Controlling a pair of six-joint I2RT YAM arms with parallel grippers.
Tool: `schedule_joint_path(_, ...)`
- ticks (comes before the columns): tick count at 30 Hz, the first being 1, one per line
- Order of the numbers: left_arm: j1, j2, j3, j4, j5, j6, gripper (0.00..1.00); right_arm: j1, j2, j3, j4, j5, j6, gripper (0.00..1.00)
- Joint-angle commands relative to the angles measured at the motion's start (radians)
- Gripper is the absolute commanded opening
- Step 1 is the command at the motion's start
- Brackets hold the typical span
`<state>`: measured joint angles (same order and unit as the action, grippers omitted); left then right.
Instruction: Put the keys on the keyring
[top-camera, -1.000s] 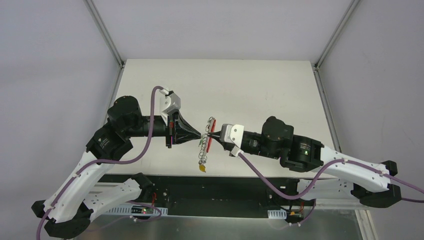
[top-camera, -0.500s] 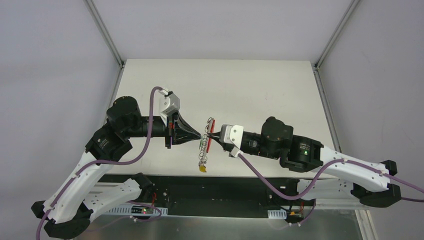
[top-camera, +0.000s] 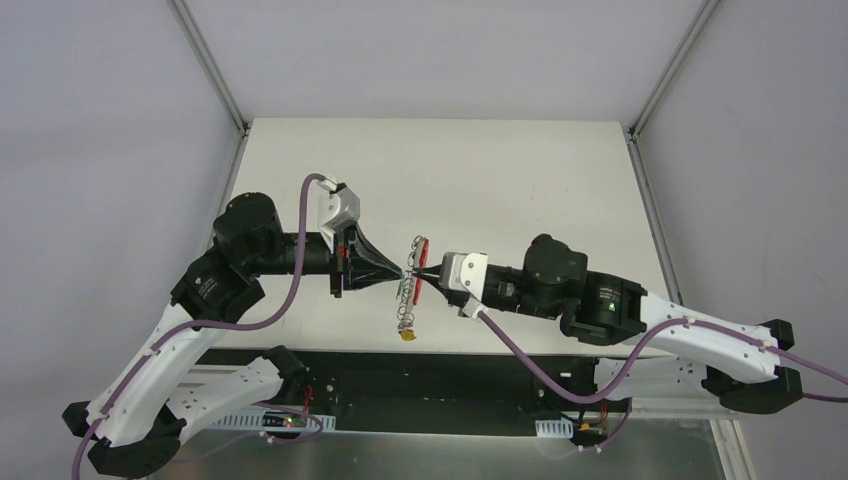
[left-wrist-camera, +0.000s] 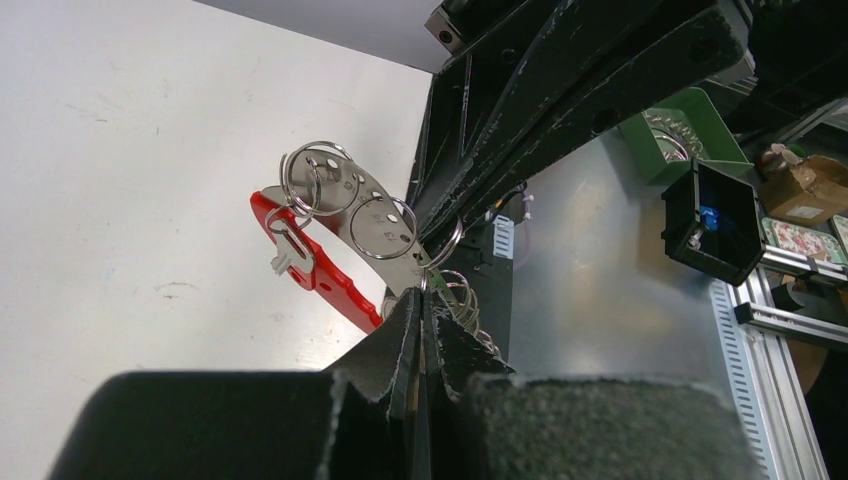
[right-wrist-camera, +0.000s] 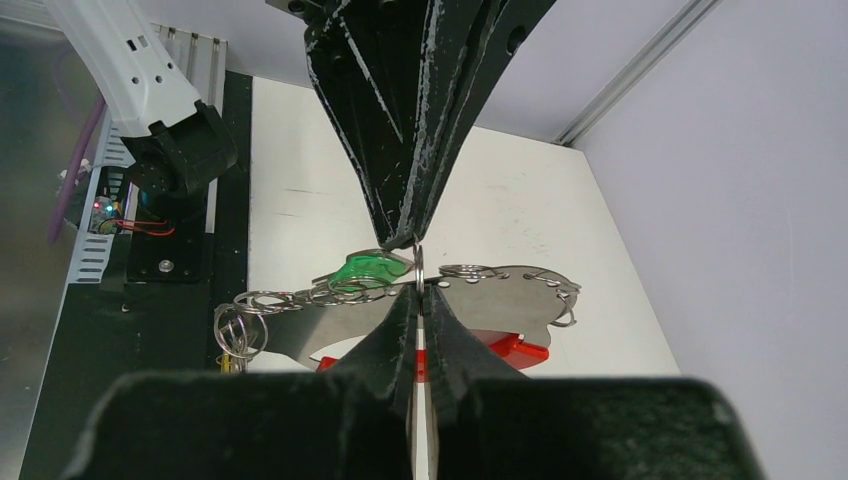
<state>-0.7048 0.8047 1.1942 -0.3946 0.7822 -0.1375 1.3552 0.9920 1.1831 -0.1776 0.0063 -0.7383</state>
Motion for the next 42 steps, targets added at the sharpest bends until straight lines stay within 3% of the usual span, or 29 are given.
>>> schedule_joint_path(1, 0.010, -0.001, 0.010, 0.042, 0.022, 0.025, 0.00, 0.015, -0.024, 0.007, 0.077, -0.029, -0.013, 0.00)
schedule_joint_path(42, 0.011, -0.013, 0.016, 0.042, 0.069, 0.027, 0.00, 0.027, -0.014, 0.012, 0.086, 0.005, -0.106, 0.00)
